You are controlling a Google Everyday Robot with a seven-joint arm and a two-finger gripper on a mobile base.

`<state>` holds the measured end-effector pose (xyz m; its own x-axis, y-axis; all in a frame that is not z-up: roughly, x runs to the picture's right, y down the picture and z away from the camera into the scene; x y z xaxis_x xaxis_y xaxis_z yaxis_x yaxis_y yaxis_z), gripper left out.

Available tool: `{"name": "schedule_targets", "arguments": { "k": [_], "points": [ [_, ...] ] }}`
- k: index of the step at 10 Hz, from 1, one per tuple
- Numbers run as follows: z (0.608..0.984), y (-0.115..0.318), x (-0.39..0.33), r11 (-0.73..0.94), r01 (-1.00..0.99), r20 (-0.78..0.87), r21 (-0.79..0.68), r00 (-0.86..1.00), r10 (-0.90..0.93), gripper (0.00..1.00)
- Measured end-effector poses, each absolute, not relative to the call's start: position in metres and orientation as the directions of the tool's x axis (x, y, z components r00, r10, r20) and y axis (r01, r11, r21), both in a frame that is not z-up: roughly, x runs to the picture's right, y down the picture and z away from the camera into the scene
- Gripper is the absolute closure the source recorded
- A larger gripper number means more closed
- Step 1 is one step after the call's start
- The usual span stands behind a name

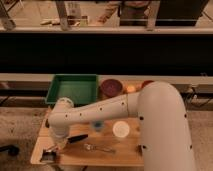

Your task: Wipe tray with brush

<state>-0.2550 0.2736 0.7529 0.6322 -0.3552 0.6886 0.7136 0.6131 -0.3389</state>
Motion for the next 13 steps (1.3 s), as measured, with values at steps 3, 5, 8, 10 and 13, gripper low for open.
{"name": "schedule_targets", "arguments": {
  "k": [3,5,8,10,13],
  "points": [
    [0.742,0.266,-0.264,0.620,0.704,0.663,-0.348,0.652,-0.369,0.98],
    [0.725,0.252,-0.269,0.629,0.704,0.655,-0.331,0.651,-0.384,1.00],
    [0.687,0.220,-0.268,0.653,0.705,0.646,-0.277,0.640,-0.416,1.00],
    [0.667,0.190,-0.254,0.668,0.709,0.640,-0.225,0.625,-0.447,1.00],
    [0.674,0.147,-0.217,0.669,0.722,0.613,-0.173,0.611,-0.501,1.00]
  ]
}}
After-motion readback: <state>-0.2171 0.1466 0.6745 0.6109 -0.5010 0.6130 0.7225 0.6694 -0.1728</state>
